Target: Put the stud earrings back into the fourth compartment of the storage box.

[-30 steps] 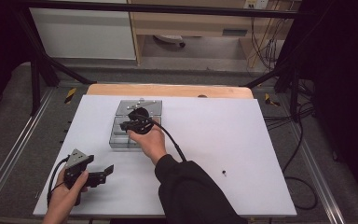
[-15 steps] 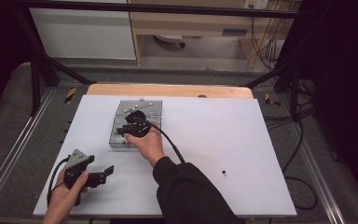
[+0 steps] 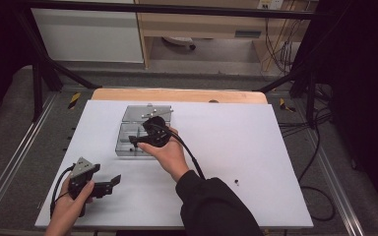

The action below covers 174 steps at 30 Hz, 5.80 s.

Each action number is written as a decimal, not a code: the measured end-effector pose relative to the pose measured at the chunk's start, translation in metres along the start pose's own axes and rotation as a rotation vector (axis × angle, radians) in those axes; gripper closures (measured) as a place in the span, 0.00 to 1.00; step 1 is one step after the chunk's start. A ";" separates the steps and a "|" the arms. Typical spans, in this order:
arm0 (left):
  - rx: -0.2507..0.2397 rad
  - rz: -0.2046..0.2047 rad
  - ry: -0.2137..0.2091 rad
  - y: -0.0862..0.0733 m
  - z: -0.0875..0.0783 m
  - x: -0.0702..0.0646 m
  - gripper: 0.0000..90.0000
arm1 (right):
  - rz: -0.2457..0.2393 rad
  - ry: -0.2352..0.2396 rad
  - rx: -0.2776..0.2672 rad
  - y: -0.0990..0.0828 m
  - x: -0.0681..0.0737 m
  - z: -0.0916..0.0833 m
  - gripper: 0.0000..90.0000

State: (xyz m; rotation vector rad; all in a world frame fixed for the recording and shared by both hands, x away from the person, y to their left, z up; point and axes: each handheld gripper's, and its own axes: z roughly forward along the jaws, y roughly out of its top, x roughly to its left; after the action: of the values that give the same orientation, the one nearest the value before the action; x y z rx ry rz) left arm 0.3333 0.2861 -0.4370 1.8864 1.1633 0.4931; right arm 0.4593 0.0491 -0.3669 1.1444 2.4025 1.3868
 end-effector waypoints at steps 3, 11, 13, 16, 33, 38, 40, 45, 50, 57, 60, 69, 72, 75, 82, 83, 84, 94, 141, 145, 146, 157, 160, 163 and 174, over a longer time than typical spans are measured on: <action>0.000 0.001 0.001 0.000 0.000 0.000 0.09 | -0.008 -0.033 0.000 -0.001 -0.001 -0.010 0.18; 0.002 0.000 0.003 -0.001 0.000 -0.001 0.09 | -0.071 -0.101 -0.012 -0.014 -0.009 -0.040 0.08; 0.003 0.003 0.001 -0.001 0.000 -0.001 0.09 | -0.078 -0.112 -0.012 -0.020 -0.014 -0.049 0.08; 0.002 0.000 0.004 -0.001 0.000 -0.001 0.09 | -0.077 -0.119 -0.021 -0.030 -0.022 -0.064 0.07; 0.004 0.002 0.019 -0.002 -0.001 0.000 0.09 | 0.000 -0.259 -0.049 -0.098 -0.072 -0.148 0.07; 0.004 0.000 0.021 -0.002 -0.001 0.000 0.09 | 0.040 -0.302 -0.057 -0.114 -0.086 -0.171 0.09; 0.006 -0.001 0.022 -0.002 -0.001 0.000 0.09 | 0.044 -0.319 -0.054 -0.122 -0.091 -0.180 0.10; 0.009 0.003 0.021 -0.002 -0.001 0.000 0.09 | 0.092 -0.339 -0.050 -0.143 -0.102 -0.197 0.10; 0.004 0.006 0.020 -0.002 -0.001 -0.001 0.09 | 0.130 -0.349 -0.038 -0.161 -0.111 -0.207 0.14; 0.000 0.005 0.015 -0.002 -0.001 -0.001 0.09 | 0.173 -0.358 -0.023 -0.180 -0.119 -0.216 0.19; 0.001 0.004 0.013 -0.001 0.000 -0.002 0.09 | 0.184 -0.360 0.005 -0.189 -0.121 -0.215 0.22; -0.001 0.008 0.011 -0.001 -0.001 -0.002 0.09 | 0.193 -0.330 0.052 -0.196 -0.121 -0.206 0.35; 0.000 0.010 0.010 -0.001 -0.001 -0.002 0.09 | 0.180 -0.326 0.061 -0.196 -0.119 -0.204 0.40; 0.001 0.010 0.010 -0.001 -0.001 -0.002 0.09 | 0.175 -0.326 0.065 -0.196 -0.119 -0.203 0.44; 0.002 0.012 0.010 -0.001 0.000 -0.002 0.09 | 0.171 -0.333 0.059 -0.196 -0.121 -0.207 0.51; 0.003 0.012 0.010 -0.001 0.000 -0.002 0.09 | 0.169 -0.333 0.062 -0.197 -0.121 -0.206 0.53; 0.003 0.013 0.008 -0.001 0.000 -0.002 0.09 | 0.171 -0.331 0.069 -0.197 -0.121 -0.206 0.54; 0.005 0.013 0.008 -0.001 0.000 -0.002 0.09 | 0.150 -0.328 0.113 -0.202 -0.119 -0.203 0.69; 0.026 0.018 0.017 -0.003 0.001 -0.001 0.09 | 0.042 0.008 0.045 -0.128 -0.065 -0.109 0.88; 0.024 0.022 0.010 -0.002 0.001 -0.002 0.09 | 0.038 0.033 0.038 -0.115 -0.059 -0.099 0.88; 0.025 0.024 0.009 -0.002 0.001 -0.002 0.09 | 0.043 0.047 0.034 -0.112 -0.057 -0.097 0.88; 0.024 0.028 0.005 -0.003 0.002 -0.003 0.09 | -0.006 0.135 0.004 -0.084 -0.025 -0.069 0.88; 0.024 0.030 0.002 -0.002 0.002 -0.003 0.09 | -0.012 0.146 0.006 -0.077 -0.018 -0.062 0.88; 0.023 0.028 0.001 -0.002 0.001 -0.003 0.09 | -0.017 0.144 -0.002 -0.069 -0.013 -0.056 0.88; 0.016 0.024 -0.004 -0.002 0.001 -0.003 0.09 | -0.020 0.118 -0.054 -0.037 -0.003 -0.037 0.88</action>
State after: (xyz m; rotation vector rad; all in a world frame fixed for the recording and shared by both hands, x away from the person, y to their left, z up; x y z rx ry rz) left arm 0.3314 0.2836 -0.4387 1.9168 1.1459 0.4938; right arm 0.4244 0.0111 -0.3757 1.0509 2.4313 1.5437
